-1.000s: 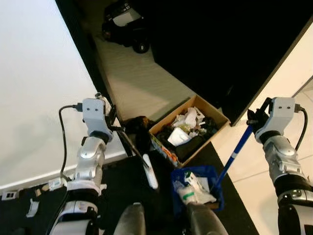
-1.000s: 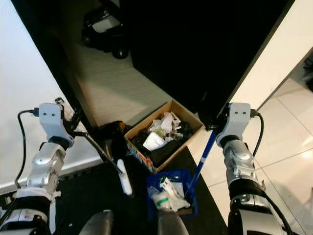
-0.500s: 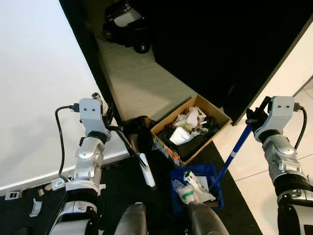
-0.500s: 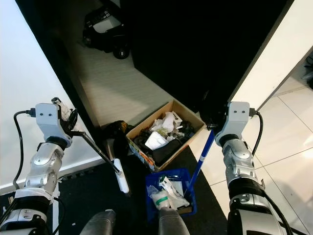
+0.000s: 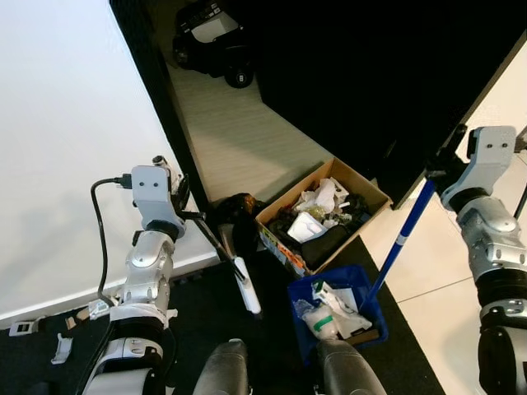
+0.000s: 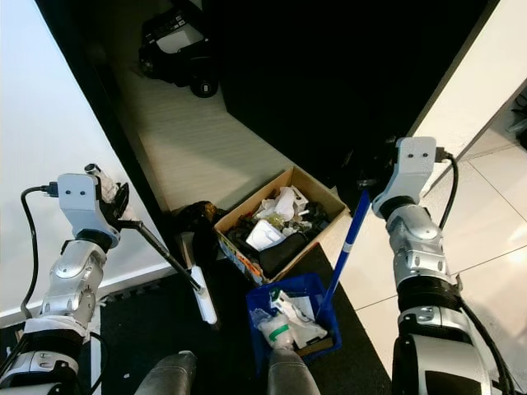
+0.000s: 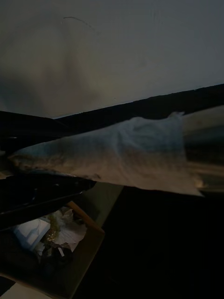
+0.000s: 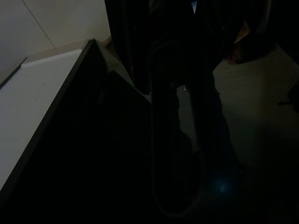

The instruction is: Sweep floor

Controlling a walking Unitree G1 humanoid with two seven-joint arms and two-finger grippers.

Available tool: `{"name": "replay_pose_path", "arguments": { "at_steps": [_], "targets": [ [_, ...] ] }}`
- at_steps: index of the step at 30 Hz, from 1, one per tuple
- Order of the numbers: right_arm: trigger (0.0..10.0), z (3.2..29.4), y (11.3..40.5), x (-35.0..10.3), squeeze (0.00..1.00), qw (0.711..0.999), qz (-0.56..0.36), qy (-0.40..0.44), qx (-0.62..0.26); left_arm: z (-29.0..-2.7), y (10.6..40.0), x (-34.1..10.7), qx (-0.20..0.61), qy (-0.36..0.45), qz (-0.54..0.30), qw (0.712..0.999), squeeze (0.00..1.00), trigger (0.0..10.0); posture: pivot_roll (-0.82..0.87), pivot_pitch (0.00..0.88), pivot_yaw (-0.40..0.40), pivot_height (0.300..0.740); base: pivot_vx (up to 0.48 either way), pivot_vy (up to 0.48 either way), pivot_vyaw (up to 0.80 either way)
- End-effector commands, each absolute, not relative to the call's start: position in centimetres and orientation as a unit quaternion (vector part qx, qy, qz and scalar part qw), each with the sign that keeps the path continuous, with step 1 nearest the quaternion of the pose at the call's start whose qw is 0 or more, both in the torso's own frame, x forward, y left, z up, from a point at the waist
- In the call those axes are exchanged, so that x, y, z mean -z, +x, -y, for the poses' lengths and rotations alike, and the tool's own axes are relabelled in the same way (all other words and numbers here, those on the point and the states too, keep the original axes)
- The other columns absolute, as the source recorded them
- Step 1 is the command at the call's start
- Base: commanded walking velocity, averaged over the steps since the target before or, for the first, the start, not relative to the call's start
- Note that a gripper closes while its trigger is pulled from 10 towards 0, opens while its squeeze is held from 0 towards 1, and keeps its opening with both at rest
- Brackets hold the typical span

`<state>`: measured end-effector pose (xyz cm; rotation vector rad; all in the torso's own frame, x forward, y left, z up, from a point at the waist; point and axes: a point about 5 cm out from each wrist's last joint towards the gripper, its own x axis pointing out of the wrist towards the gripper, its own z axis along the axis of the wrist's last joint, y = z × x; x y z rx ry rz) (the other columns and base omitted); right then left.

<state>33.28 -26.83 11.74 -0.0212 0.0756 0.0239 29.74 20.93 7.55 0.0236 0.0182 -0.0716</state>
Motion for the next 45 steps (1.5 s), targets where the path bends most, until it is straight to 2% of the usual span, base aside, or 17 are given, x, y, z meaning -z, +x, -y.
{"name": "replay_pose_path", "arguments": {
  "at_steps": [1, 3, 24, 36, 45],
  "targets": [
    [10.0, 27.4, 34.0, -14.3, 0.00, 1.000, 0.008, -0.007, -0.004, -21.1, 29.7, -8.2, 0.042, 0.034, 0.006, 0.999, 0.00, 10.0, -0.02, 0.039, -0.032, 0.740, 0.000, -0.480, 0.00],
    [10.0, 27.4, 34.0, -14.4, 0.00, 1.000, 0.009, -0.007, -0.004, -21.1, 29.7, -8.1, 0.042, 0.033, 0.006, 0.999, 0.00, 10.0, -0.02, 0.039, -0.032, 0.740, 0.000, -0.480, 0.00],
    [10.0, 27.3, 35.2, -17.4, 0.00, 0.999, 0.054, 0.002, -0.001, -22.1, 30.4, -9.1, 0.027, 0.025, 0.015, 0.999, 0.00, 10.0, -0.02, 0.041, -0.020, 0.740, 0.000, 0.000, 0.00],
    [10.0, 28.0, 36.5, -21.5, 0.00, 0.994, 0.108, 0.011, 0.005, -21.7, 30.7, -9.9, 0.062, 0.043, 0.032, 0.997, 0.00, 10.0, -0.02, 0.047, -0.024, 0.740, 0.000, 0.000, 0.00],
    [10.0, 28.1, 37.7, -22.8, 0.00, 0.992, 0.117, 0.030, 0.022, -21.6, 30.8, -11.3, 0.083, 0.062, 0.055, 0.993, 0.00, 10.0, -0.01, 0.061, -0.051, 0.740, 0.000, 0.000, 0.00]
  ]
}}
